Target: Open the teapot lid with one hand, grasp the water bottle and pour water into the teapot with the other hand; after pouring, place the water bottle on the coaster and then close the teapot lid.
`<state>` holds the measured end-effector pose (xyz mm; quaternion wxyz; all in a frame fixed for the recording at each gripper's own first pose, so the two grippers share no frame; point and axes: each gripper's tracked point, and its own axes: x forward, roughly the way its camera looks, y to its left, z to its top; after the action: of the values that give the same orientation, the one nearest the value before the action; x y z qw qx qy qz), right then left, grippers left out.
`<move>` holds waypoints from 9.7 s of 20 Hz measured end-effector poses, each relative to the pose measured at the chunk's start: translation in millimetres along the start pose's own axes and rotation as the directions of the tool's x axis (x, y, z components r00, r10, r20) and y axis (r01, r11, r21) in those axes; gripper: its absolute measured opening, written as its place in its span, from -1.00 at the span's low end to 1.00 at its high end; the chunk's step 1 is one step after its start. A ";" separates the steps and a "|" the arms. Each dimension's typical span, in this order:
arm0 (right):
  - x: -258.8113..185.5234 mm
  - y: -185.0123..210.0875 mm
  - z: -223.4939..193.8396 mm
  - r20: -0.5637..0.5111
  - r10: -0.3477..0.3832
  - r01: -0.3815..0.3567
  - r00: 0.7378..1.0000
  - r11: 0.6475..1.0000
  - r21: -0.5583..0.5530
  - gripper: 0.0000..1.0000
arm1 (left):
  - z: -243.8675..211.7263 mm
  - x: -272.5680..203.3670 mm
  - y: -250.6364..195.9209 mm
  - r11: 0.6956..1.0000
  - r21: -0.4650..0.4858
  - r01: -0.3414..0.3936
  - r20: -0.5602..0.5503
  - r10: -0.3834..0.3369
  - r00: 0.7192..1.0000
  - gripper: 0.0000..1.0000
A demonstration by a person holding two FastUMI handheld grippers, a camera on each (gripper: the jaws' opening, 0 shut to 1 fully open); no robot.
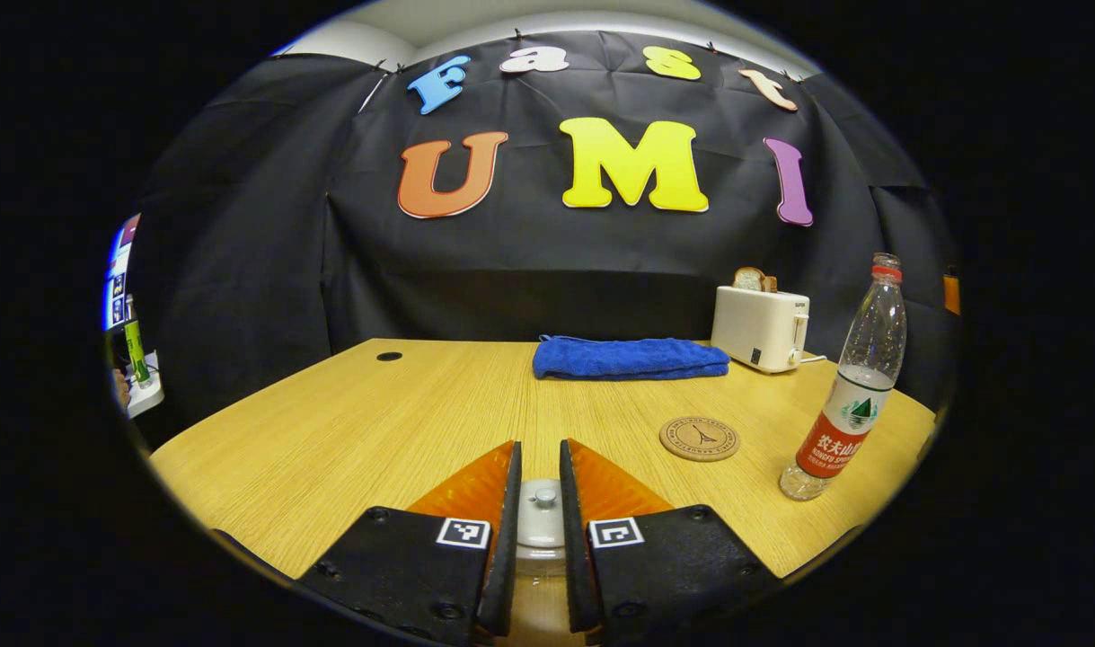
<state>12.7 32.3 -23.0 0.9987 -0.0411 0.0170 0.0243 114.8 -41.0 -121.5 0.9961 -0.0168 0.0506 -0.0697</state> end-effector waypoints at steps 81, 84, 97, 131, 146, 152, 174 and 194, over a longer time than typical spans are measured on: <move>78.7 222.9 -41.7 0.074 0.006 0.069 0.997 0.291 -0.954 0.53 | 94.8 -102.5 105.8 1.000 0.004 0.020 0.018 -0.020 1.000 -0.94; 80.0 231.6 -43.1 0.085 0.034 0.076 0.996 0.199 -0.977 0.51 | 95.2 -102.9 107.7 1.000 0.003 0.019 0.019 -0.019 1.000 -0.94; 73.9 247.1 -22.6 0.196 0.093 0.205 0.976 -0.087 -0.975 0.55 | 92.1 -102.6 118.8 1.000 0.018 0.001 0.008 -0.001 1.000 -0.94; 59.8 274.2 33.6 0.401 0.222 0.458 0.889 -0.403 -0.792 0.51 | 79.5 -100.0 123.1 0.995 0.100 -0.020 -0.044 0.025 0.999 -0.94; 59.9 246.0 -15.3 0.275 0.138 0.279 0.952 -0.009 -0.960 0.51 | 80.7 -96.9 130.0 1.000 0.002 -0.015 -0.050 0.015 0.999 -0.94; 42.8 220.0 -25.4 0.260 0.070 0.214 0.963 0.383 -0.899 0.56 | 79.8 -95.8 123.3 1.000 -0.012 0.008 -0.051 -0.009 0.999 -0.94; 73.4 164.3 -16.2 0.087 0.003 0.014 0.996 0.982 -0.191 0.56 | 86.2 -96.2 109.5 0.999 -0.008 0.034 -0.024 -0.034 0.999 -0.92; 185.4 195.3 -30.7 -0.090 0.154 -0.135 0.984 0.972 0.194 0.51 | 66.8 -81.0 111.1 1.000 0.017 0.019 -0.074 -0.018 0.997 -0.92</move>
<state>187.0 232.8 -76.1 0.9915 0.0533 0.0743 0.0930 57.2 82.1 -51.6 0.9930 -0.0060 0.0864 -0.0799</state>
